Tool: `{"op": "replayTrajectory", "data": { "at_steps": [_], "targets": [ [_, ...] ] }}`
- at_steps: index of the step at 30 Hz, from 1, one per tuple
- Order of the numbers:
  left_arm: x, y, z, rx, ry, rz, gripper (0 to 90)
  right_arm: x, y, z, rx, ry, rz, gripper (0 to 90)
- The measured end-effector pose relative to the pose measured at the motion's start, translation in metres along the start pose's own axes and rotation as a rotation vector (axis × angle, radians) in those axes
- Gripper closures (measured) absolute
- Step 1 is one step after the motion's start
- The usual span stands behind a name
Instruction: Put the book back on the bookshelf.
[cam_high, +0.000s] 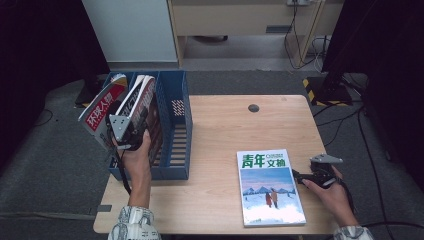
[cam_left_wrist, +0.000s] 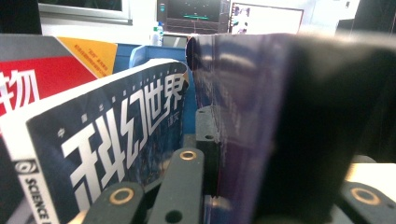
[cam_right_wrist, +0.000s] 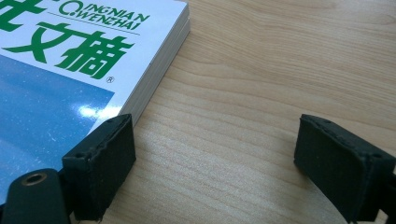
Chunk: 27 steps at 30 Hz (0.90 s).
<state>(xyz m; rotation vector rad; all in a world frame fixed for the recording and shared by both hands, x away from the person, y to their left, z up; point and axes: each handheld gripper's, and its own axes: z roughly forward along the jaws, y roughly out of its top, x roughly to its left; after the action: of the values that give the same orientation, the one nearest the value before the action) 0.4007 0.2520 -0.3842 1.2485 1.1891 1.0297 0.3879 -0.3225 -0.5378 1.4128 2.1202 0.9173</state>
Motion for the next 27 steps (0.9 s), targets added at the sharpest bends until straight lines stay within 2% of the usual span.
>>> {"op": "replayTrajectory", "data": {
  "at_steps": [10,14,20,27],
  "targets": [
    [0.002,-0.008,0.005,0.015,0.003,-0.01,83.9,0.0,0.0,0.0,0.0,-0.001,0.002,12.7],
    [0.005,-0.01,0.005,0.0,0.013,-0.028,83.9,0.0,0.0,0.0,0.0,-0.001,0.002,12.6],
    [0.007,-0.01,0.008,-0.003,0.017,-0.025,83.9,0.0,0.0,0.0,0.0,-0.001,0.003,12.7],
    [0.005,-0.002,0.013,-0.035,0.019,-0.016,83.9,0.0,0.0,0.0,0.0,-0.001,0.002,12.7]
  ]
}}
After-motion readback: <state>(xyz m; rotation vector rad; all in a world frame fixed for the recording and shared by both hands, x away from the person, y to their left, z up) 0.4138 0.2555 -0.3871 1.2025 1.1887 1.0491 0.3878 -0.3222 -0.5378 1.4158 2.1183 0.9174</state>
